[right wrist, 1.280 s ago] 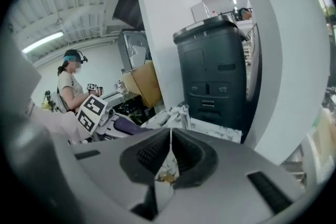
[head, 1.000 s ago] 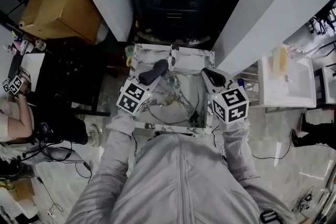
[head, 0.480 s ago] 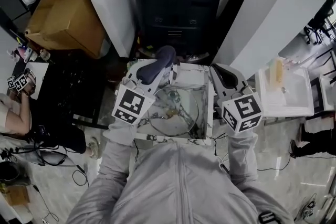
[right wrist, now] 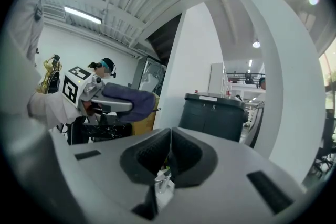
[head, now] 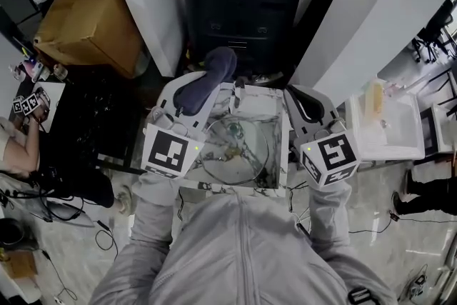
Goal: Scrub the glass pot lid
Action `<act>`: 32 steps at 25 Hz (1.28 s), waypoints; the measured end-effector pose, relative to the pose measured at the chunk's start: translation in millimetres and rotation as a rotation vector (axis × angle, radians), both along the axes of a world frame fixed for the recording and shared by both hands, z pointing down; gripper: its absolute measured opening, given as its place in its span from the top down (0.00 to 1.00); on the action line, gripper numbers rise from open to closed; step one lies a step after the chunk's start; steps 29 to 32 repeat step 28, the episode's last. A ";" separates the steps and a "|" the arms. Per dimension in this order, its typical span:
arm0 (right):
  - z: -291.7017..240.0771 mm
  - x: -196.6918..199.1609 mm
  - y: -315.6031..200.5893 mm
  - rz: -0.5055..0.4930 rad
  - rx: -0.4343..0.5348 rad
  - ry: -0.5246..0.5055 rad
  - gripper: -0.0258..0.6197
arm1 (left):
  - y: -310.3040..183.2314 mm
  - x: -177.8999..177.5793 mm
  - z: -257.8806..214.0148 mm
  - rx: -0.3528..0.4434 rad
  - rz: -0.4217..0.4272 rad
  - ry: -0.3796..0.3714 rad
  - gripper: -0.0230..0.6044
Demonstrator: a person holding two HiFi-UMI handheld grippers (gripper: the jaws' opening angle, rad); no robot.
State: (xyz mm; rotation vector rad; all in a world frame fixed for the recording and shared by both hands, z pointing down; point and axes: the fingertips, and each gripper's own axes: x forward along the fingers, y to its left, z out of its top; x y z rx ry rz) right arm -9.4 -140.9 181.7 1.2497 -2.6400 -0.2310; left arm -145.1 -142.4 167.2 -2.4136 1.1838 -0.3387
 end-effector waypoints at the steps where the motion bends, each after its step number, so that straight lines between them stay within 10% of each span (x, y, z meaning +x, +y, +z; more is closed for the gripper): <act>1: 1.2 0.2 0.5 0.000 -0.001 0.005 0.91 | 0.1 0.2 -0.3 0.001 0.000 -0.001 0.82; 32: 10.0 6.1 14.1 0.008 -0.008 0.062 0.91 | 10.4 3.1 13.8 -0.051 0.005 -0.016 0.82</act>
